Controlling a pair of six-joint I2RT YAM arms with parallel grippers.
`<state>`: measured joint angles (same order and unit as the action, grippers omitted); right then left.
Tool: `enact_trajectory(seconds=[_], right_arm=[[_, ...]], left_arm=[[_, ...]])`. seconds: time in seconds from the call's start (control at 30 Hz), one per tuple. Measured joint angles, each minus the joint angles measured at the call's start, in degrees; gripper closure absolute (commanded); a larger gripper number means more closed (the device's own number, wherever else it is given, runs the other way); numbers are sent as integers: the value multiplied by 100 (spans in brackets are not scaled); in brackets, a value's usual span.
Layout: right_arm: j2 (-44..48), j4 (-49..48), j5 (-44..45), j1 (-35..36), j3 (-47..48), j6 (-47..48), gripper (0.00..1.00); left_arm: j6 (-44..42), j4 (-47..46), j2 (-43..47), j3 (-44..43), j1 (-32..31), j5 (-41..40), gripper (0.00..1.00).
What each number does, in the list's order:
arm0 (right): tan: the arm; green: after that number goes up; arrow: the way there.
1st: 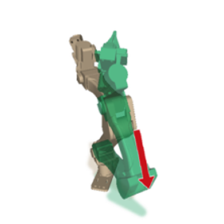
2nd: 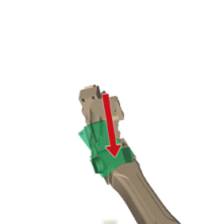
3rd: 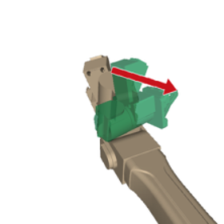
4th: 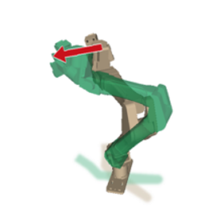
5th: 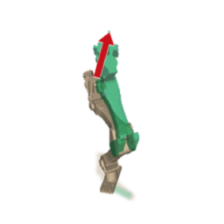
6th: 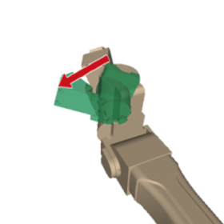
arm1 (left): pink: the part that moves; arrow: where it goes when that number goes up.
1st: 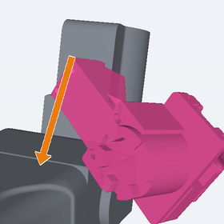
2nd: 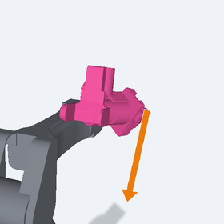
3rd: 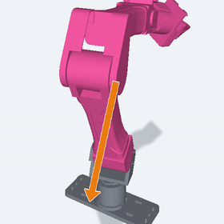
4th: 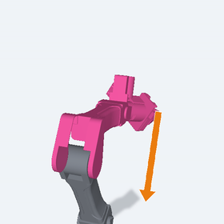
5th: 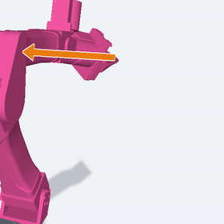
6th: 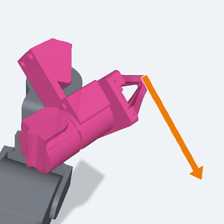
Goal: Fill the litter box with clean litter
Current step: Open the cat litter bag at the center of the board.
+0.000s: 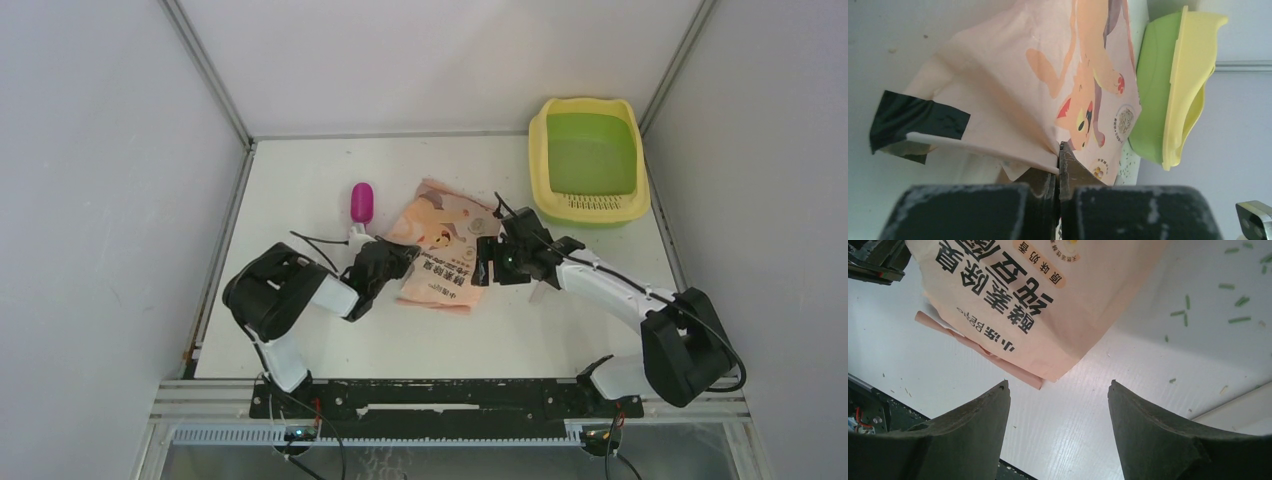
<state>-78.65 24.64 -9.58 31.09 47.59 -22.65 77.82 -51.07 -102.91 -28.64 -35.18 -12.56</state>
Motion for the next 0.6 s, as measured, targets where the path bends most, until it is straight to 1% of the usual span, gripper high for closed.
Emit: enact_trajectory(seconds=[0.1, 0.2, 0.3, 0.43, 0.5, 0.6], right_arm=[[101, 37, 2, -46, -52, 4, 21], [291, 107, 7, -168, -74, 17, 13], [570, 186, -11, -382, -76, 11, 2], [763, 122, -356, -885, -114, -151, 1], [662, 35, -688, -1154, -142, -361, 1], [323, -192, -1167, -1351, -192, -763, 1]], left_arm=[[-138, 201, 192, -2, 20, 11, 100], [-304, 376, 540, -4, 70, 44, 100], [-487, 704, 1069, -66, 144, 114, 100], [-643, 1147, 1502, -426, 254, 271, 100], [-719, 1325, 1655, -629, 284, 341, 100], [-780, 1534, 1788, -817, 293, 411, 100]])
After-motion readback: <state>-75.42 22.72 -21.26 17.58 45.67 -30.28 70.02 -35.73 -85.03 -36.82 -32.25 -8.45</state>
